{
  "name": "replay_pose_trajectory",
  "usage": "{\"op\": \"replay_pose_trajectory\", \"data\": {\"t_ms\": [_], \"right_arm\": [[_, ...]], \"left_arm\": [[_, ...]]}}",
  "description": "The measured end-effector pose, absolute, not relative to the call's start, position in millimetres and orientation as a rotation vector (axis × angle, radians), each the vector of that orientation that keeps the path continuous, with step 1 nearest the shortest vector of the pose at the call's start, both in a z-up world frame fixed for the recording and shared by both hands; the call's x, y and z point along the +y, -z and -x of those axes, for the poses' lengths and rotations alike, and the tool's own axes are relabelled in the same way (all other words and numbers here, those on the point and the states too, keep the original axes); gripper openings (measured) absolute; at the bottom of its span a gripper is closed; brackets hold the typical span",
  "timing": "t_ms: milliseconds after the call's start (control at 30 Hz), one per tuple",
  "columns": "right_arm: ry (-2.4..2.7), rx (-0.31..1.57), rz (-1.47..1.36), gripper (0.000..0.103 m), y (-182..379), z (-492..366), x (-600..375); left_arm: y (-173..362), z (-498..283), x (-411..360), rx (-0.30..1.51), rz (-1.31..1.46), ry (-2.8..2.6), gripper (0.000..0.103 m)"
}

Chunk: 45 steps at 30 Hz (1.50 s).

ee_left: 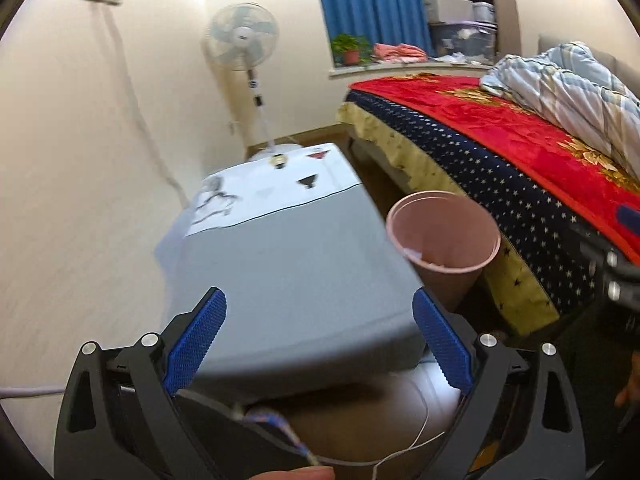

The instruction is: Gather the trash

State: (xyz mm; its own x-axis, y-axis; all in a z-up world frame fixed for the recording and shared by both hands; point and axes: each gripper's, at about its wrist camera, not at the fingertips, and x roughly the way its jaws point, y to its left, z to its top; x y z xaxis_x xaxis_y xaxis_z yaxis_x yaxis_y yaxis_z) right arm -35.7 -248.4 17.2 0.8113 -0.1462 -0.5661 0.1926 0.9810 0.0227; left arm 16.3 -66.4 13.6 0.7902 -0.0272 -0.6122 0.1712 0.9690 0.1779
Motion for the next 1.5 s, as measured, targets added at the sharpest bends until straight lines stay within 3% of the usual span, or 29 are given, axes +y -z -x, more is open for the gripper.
{"op": "replay_pose_trajectory", "data": {"t_ms": [400, 1500], "right_arm": [[0.126, 0.588, -0.033, 0.098, -17.6, 93.8, -203.8], [0.143, 0.608, -0.054, 0.098, -14.5, 93.9, -211.4]], "left_arm": [[-17.6, 36.8, -34.9, 0.65, -0.129, 0.088, 0.091], [-18.3, 40.2, -33.1, 0.643, -0.122, 0.092, 0.091]]}}
